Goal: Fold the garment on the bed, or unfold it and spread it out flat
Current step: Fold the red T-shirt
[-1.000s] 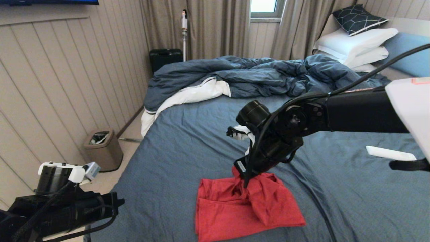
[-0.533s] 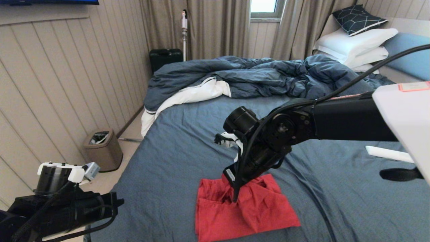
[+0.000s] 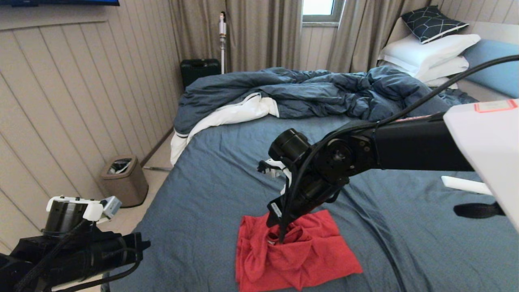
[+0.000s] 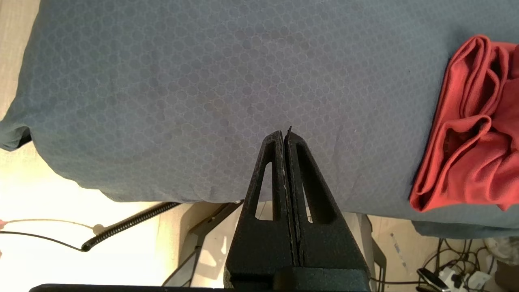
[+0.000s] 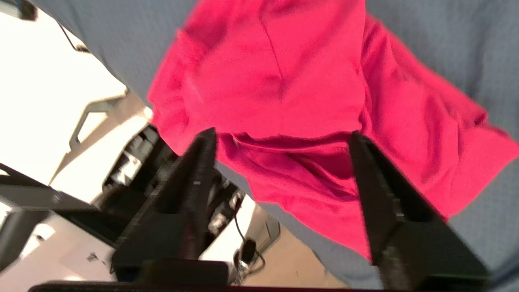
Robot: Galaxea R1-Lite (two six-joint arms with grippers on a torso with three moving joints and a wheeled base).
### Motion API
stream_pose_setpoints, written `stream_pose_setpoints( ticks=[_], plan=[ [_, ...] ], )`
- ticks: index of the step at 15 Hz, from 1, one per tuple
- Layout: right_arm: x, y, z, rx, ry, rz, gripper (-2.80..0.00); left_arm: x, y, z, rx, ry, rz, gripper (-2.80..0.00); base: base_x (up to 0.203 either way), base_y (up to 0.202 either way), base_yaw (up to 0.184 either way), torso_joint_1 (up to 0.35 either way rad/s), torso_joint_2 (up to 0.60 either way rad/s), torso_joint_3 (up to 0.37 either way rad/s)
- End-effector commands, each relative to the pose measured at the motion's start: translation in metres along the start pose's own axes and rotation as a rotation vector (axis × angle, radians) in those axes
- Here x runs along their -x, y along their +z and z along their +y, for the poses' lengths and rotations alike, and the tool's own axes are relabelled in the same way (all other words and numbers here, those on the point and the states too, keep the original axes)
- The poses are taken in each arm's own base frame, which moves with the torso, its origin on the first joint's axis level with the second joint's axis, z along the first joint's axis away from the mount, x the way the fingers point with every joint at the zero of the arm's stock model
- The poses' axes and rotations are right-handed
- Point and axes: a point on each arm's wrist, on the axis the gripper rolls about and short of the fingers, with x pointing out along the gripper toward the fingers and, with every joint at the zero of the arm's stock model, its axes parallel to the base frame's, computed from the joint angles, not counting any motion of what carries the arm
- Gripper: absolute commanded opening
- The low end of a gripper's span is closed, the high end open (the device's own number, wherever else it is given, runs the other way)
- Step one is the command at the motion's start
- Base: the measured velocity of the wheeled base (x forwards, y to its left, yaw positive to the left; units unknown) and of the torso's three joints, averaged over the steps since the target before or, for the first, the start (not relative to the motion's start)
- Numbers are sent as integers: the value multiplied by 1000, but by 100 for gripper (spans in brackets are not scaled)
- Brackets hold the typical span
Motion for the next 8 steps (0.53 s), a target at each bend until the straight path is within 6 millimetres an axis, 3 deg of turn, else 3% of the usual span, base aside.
stream_pose_setpoints(
  ticks=[1, 2, 3, 5, 8],
  plan=[
    [7, 1, -2, -12, -3, -18, 0, 0, 0, 0, 3, -2, -2, -280, 0, 0, 0, 0, 0, 0],
    [12, 1, -5, -26, -8, -25, 0, 0, 0, 0, 2, -2, -2, -280, 0, 0, 0, 0, 0, 0],
    [16, 1, -17, -61, -23, -29, -280, 0, 0, 0, 2, -4, -2, -280, 0, 0, 0, 0, 0, 0],
    [33, -4, -33, -121, -48, -48, -280, 0, 0, 0, 2, -3, -1, -280, 0, 0, 0, 0, 0, 0],
    [30, -30, -34, -134, -57, 34, -280, 0, 0, 0, 2, -4, -1, -280, 0, 0, 0, 0, 0, 0]
  ],
)
